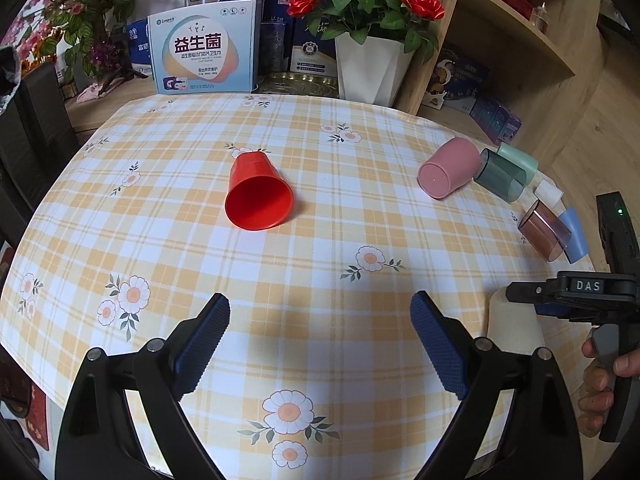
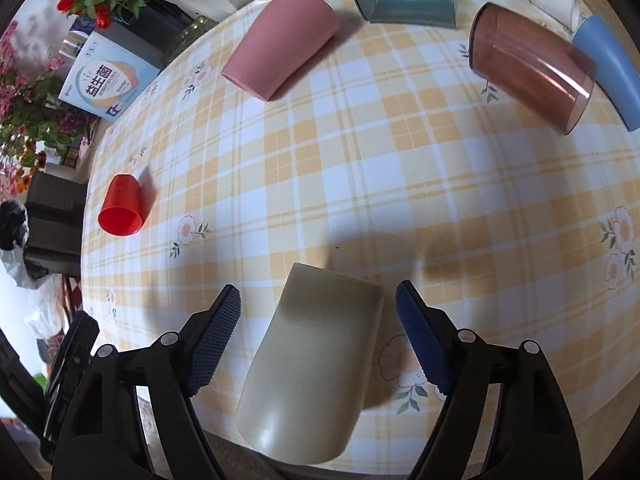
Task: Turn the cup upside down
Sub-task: 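Close the right gripper around the beige cup's body and lift it, then rotate the held beige cup upright and lower it onto the tablecloth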
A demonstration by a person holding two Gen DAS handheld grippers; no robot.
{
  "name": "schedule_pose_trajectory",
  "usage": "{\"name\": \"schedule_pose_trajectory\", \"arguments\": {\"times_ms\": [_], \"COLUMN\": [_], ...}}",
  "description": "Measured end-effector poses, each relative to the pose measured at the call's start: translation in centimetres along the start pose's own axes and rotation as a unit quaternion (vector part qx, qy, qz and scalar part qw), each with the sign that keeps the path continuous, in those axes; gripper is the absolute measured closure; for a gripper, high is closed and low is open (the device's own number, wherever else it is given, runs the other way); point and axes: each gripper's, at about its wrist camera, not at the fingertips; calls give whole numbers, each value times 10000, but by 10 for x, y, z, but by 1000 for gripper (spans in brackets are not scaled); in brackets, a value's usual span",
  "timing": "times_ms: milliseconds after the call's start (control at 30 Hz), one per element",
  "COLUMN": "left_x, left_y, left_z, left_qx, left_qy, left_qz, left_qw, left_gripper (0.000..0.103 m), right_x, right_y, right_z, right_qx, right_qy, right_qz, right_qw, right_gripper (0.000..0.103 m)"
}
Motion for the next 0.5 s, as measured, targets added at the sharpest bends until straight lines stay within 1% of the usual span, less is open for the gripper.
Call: {"name": "schedule_pose_trajectory", "arguments": {"times_ms": [167, 233, 367, 500], "left_x": [2, 2, 3, 3], "left_y": [1, 1, 1, 1], "left_z": [0, 0, 0, 1], "left_qx": [-11, -10, -20, -35], "left_qy": [41, 45, 57, 67], "left_qz": [-23, -25, -22, -15], "left_qw": [10000, 10000, 10000, 10000], "left_gripper": [14, 14, 14, 14], "right_x": [6, 8, 11, 8], "right_y": [-1, -4, -10, -13], "right_z": [6, 7, 7, 3], "right_qx": [93, 158, 261, 245], "right_qy": [121, 167, 229, 157], "right_qz": [-29, 17, 160, 382], "right_qw": [9999, 9997, 9993, 9988], "right_gripper": [32, 37, 45, 47]}}
Point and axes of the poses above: each gripper's, at about its wrist camera, not at the fingertips, and x roughly the way its jaws point, y to its left, z to its top, and after that the axes turned 15 degrees about y, right-handed
